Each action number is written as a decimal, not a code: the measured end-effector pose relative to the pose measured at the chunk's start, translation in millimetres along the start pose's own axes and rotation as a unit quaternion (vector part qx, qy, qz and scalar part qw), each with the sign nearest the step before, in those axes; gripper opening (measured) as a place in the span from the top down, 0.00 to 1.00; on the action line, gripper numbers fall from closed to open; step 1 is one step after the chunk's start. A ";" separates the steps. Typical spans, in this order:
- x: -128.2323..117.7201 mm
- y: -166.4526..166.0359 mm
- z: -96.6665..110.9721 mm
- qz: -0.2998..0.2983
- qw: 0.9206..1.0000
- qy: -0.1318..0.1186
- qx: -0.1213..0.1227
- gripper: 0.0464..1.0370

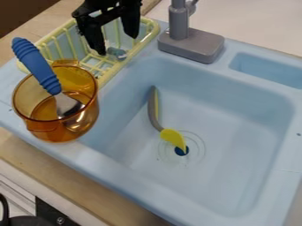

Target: Pick a blue white folk and placed it at the middle of the sink

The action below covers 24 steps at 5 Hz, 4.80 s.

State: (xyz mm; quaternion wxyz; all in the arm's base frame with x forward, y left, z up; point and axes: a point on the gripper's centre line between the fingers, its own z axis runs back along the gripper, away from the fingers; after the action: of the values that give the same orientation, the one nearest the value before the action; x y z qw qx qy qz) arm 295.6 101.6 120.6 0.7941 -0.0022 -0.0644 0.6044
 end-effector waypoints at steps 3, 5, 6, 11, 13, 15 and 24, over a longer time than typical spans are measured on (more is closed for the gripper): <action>-4.6 8.5 -31.5 -0.025 0.999 0.018 0.042 0.05; -7.1 10.1 -36.6 -0.026 0.998 0.023 0.044 0.36; -8.4 11.4 -35.5 -0.026 0.999 0.021 0.042 0.66; -6.3 7.3 20.8 -0.016 1.000 -0.025 0.002 0.81; -35.6 22.7 51.4 -0.077 0.995 -0.044 -0.034 0.81; -81.7 37.7 65.9 -0.157 0.984 -0.053 -0.071 0.81; -210.7 5.9 -5.9 -0.173 0.980 -0.044 -0.086 0.81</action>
State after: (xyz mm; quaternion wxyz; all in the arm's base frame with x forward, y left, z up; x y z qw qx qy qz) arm 235.5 -98.7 93.3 0.8801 -0.0330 -0.1502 0.4492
